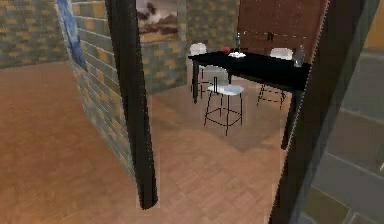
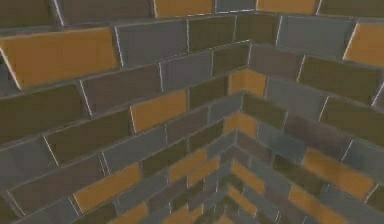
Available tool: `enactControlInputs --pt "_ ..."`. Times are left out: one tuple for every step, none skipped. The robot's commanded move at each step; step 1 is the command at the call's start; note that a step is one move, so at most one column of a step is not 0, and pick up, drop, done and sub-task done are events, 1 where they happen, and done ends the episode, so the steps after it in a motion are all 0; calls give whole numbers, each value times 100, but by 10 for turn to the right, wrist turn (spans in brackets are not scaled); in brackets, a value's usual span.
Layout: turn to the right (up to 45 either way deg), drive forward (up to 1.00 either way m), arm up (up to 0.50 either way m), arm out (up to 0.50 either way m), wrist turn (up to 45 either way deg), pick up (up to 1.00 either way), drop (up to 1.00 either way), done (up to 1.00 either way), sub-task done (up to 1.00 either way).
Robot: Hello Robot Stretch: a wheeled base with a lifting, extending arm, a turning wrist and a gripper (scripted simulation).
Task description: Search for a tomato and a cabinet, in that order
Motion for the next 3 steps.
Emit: enactControlInputs --pt "0 35 0 0 0 0 0 0 0" --pt "-330 0 0 0 0 0 0 0 0" --pt "0 30 0 0 0 0 0 0 0"
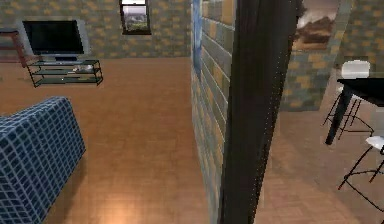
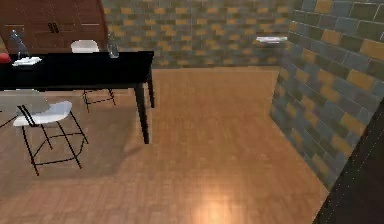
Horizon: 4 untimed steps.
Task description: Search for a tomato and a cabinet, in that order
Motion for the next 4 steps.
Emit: enactControlInputs --pt "450 0 0 0 0 0 0 0 0" --pt "330 0 0 0 0 0 0 0 0" --pt "0 30 0 0 0 0 0 0 0" --pt "-210 0 0 0 0 0 0 0 0"
